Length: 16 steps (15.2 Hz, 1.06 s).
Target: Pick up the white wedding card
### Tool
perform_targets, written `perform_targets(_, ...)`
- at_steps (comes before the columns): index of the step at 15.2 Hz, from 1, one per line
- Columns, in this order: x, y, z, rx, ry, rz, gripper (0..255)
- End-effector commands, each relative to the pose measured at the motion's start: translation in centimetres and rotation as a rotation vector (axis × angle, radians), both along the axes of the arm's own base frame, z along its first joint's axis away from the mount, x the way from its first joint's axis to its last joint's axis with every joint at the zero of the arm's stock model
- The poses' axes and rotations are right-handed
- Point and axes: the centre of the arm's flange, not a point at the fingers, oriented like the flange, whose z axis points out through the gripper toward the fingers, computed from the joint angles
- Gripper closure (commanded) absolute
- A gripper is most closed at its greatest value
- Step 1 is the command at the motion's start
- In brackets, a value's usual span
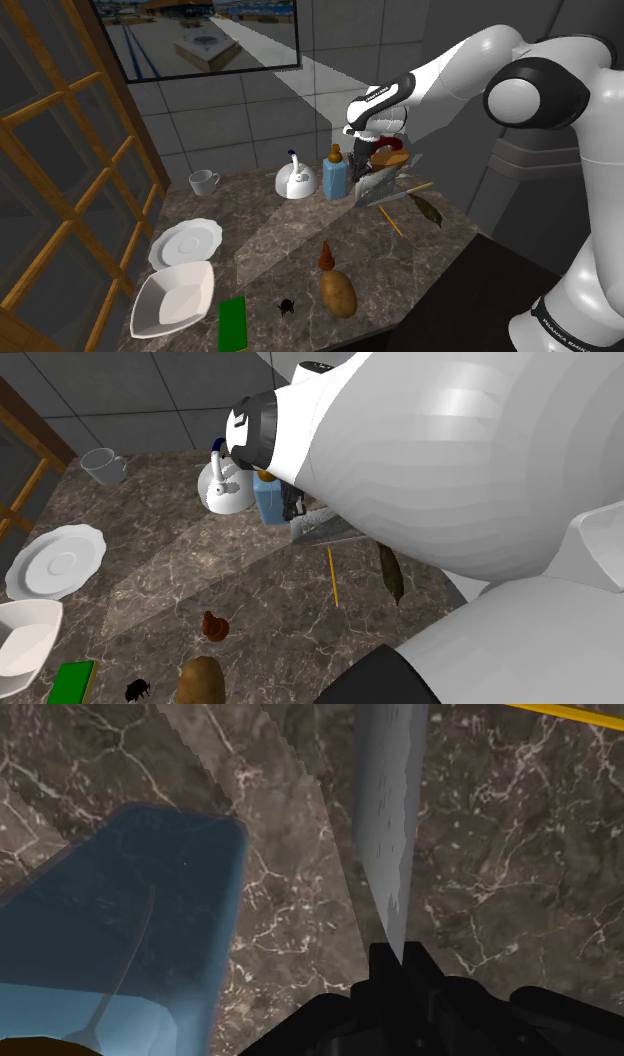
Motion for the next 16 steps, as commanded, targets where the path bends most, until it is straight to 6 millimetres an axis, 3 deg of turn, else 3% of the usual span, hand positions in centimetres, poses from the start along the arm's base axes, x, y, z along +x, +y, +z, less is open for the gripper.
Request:
perform_targets(1,0.0,0.0,0.8,0.000,0.000,0.000,255)
perform_targets(14,0.0,0.0,7.6,0.000,0.000,0.000,255)
perform_targets(16,0.0,0.0,7.7,0.000,0.000,0.000,255)
